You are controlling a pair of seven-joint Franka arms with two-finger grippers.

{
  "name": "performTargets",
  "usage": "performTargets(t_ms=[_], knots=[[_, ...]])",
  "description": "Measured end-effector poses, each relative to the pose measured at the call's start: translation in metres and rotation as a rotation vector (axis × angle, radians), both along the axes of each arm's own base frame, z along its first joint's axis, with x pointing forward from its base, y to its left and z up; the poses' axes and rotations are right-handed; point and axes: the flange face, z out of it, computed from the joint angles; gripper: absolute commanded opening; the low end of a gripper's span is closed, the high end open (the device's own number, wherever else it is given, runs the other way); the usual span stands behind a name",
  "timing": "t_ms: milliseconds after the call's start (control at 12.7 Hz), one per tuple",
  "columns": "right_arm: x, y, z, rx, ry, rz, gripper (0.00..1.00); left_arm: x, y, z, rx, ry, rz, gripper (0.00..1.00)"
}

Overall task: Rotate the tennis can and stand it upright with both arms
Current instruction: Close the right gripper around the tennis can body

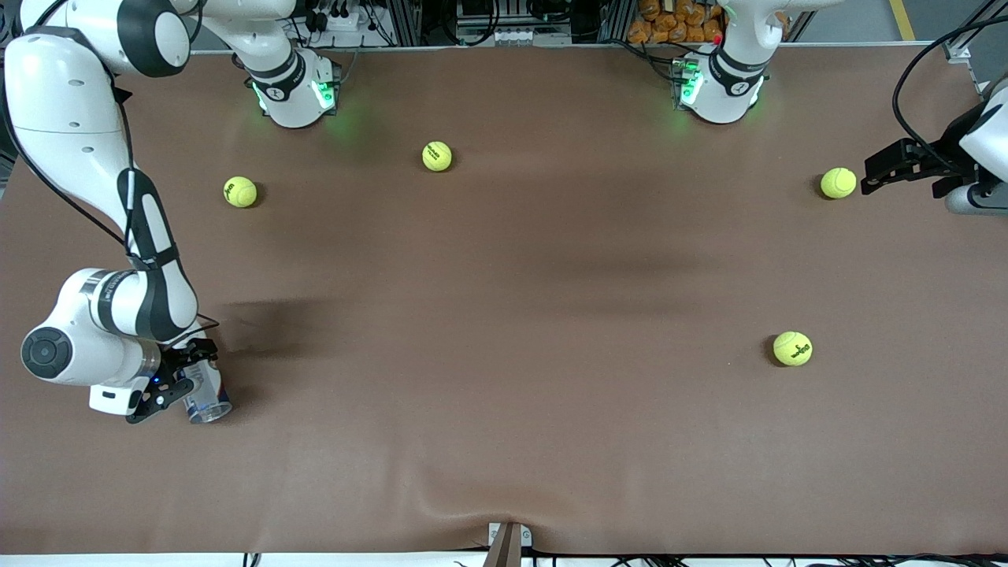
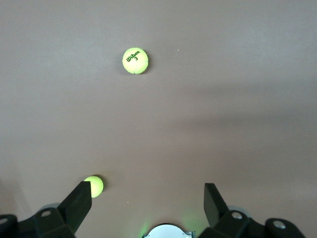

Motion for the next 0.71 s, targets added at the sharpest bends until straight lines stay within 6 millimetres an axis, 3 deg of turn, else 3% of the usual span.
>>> performTargets(t_ms=[706], knots=[[-0.0021,-0.0013,-0.0089,0.001,0.011,0.002,1.00,0.0021,-0.0001,-0.0040,0.000,0.007,0.000,1.00]])
